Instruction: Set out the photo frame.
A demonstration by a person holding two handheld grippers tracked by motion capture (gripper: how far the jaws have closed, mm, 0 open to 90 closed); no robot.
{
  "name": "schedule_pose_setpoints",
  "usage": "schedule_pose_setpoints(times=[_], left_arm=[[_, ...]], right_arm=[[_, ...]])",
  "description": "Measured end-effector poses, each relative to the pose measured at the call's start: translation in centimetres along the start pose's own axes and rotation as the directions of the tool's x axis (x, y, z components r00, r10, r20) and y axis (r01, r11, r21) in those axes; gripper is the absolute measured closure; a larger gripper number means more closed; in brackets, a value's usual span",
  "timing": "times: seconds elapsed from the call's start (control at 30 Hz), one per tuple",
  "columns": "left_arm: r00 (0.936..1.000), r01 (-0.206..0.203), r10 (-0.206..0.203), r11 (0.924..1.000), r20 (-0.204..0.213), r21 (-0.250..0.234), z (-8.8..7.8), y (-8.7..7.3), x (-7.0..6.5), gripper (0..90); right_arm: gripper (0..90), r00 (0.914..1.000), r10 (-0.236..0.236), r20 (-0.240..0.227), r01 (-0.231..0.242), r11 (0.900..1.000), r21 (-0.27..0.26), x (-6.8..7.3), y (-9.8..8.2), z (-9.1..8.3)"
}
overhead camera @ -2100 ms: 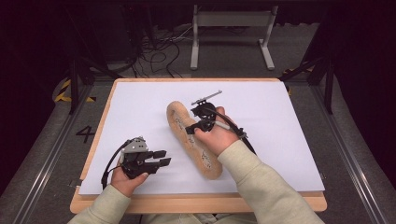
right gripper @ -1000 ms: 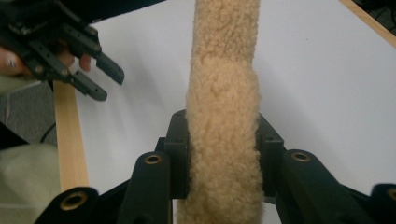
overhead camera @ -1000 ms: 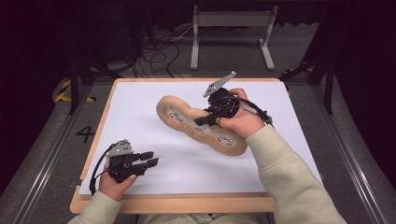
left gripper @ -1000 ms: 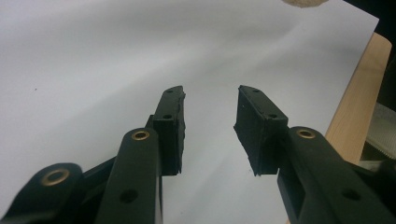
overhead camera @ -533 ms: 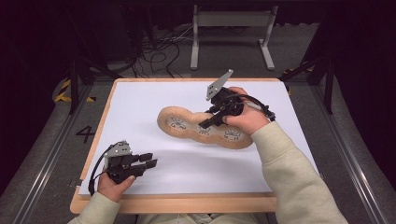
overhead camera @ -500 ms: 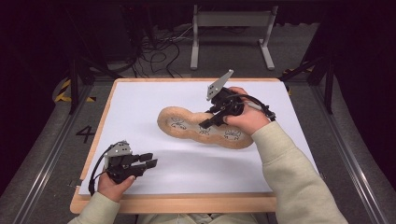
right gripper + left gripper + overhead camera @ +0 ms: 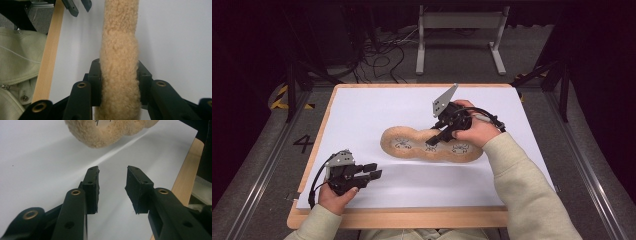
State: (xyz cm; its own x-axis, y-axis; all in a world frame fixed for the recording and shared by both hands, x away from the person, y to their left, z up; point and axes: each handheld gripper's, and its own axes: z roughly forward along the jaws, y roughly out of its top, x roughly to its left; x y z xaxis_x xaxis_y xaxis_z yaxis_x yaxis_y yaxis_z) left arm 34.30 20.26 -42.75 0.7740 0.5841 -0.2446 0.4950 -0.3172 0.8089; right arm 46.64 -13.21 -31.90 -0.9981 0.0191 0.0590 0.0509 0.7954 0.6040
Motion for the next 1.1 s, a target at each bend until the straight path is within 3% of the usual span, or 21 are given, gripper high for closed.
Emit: schedule_pose_setpoints(times=[0.43,0.83,1.03,1.1], left_arm=[[1.0000,0.000,0.000,1.0000,0.000,0.002,0.1,0.0,0.0,62.3],[1.0000,-0.001,0.001,1.0000,0.005,0.005,0.1,0.0,0.1,62.3],[1.0000,0.003,-0.003,1.0000,0.005,0.005,0.2,0.0,0.0,62.3],[1.0000,0.006,-0.006,1.0000,0.007,0.006,0.2,0.0,0.0,62.2]], right_arm=[[66.5,0.9992,-0.002,-0.040,0.003,0.999,0.034,-0.6,-1.4,2.2],[66.0,0.9973,0.001,-0.074,0.004,0.998,0.064,-0.8,-1.7,2.8],[63.9,0.9987,-0.003,-0.051,0.006,0.997,0.074,-0.9,-1.7,2.8],[61.6,0.9997,0.010,-0.022,-0.008,0.997,0.075,-0.9,-1.7,2.8]])
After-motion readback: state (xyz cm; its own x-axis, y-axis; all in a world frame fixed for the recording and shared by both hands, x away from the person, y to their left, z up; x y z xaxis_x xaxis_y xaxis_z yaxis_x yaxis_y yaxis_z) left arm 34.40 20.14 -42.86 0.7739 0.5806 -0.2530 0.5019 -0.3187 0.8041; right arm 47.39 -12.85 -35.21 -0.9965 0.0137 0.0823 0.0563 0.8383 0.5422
